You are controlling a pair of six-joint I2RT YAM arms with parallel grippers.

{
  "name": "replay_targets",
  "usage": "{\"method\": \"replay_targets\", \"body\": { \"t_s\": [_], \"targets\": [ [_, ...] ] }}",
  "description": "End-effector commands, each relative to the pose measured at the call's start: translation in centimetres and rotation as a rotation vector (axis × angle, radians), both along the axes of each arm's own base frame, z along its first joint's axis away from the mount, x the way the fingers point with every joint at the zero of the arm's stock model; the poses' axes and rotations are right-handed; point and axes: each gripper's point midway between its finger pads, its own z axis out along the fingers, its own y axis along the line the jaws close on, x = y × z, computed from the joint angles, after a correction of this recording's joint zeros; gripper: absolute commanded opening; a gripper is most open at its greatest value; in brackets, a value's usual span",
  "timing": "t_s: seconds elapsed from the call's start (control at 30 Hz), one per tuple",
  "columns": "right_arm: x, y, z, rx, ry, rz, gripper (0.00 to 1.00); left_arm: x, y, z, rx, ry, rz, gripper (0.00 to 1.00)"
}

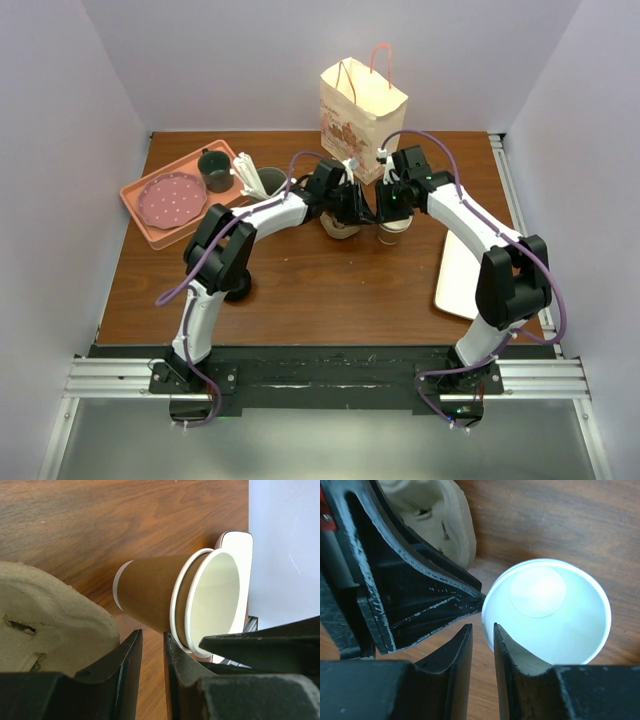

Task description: Pack the takeout coffee

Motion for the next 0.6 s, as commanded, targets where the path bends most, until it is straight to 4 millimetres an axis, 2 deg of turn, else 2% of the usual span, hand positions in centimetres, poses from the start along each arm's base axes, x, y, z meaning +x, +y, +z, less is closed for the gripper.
{"method": "replay_targets", "body": {
  "t_s": [0.0, 0.07, 0.13, 0.23, 0.5, 0.57],
  "targets": [
    [0.1, -0.8, 0.1, -0.057, -0.03, -0.006, 0.26, 0.4, -1.0, 1.7, -0.032, -0.037, -0.024, 0.29],
    [0.2, -0.9, 0.1, -0.068, -0.034, -0.009, 0.21, 0.5, -0.9, 1.8, -0.034, -0.038, -0.023, 0.29],
    [0.4, -1.1, 0.2, -0.079, -0.043, -0.016, 0.09, 0.5, -1.0, 1.7, -0.033, -0.035, -0.023, 0.28],
    [0.5, -1.1, 0.5, -0.077, -0.056, -0.013, 0.0, 0.4, -1.1, 2.0, -0.039, -0.037, -0.025, 0.29],
    [0.2, -1.5, 0.6, -0.09, -0.066, -0.013, 0.0, 0.8, -1.0, 2.7, -0.058, -0.04, -0.019, 0.29],
    [0.2, -1.4, 1.2, -0.08, -0.081, -0.015, 0.0, 0.8, -1.0, 2.8, -0.061, -0.039, -0.021, 0.29]
  ]
}}
